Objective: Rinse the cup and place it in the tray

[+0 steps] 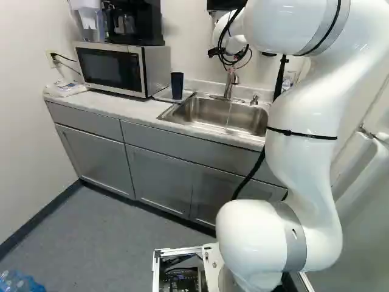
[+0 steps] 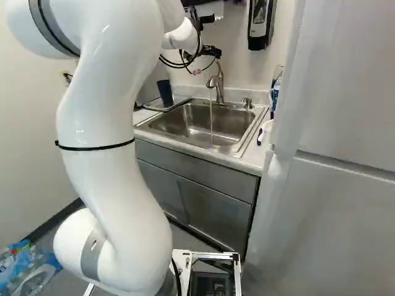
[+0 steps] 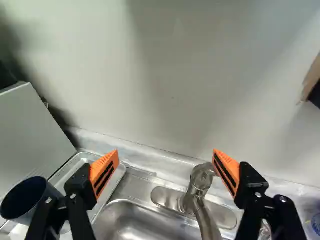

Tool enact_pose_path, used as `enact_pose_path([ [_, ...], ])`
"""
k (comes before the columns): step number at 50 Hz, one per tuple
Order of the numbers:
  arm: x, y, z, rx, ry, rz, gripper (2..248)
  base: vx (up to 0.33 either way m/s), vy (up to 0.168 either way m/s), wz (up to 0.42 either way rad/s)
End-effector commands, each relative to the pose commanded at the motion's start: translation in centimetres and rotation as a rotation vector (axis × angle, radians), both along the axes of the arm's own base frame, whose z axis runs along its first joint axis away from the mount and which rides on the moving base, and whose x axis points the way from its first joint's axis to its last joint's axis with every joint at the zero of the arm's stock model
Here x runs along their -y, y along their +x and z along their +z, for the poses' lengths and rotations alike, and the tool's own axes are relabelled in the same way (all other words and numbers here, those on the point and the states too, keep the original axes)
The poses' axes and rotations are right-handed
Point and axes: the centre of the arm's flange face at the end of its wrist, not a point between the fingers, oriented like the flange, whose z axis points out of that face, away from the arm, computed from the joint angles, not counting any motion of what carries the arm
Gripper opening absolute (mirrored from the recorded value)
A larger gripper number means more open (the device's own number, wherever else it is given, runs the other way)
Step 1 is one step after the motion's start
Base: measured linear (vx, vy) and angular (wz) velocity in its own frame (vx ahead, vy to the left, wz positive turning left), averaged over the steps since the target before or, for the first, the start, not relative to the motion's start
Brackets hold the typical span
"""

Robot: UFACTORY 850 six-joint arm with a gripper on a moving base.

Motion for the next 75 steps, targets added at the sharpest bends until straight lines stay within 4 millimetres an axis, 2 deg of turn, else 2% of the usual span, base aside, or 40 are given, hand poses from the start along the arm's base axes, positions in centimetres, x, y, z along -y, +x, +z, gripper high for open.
enact_pose_path([
  [75, -0.81, -0.87, -0.60, -0.082, 0.011, 0.010, 247, 0.000, 0.000, 0.000],
])
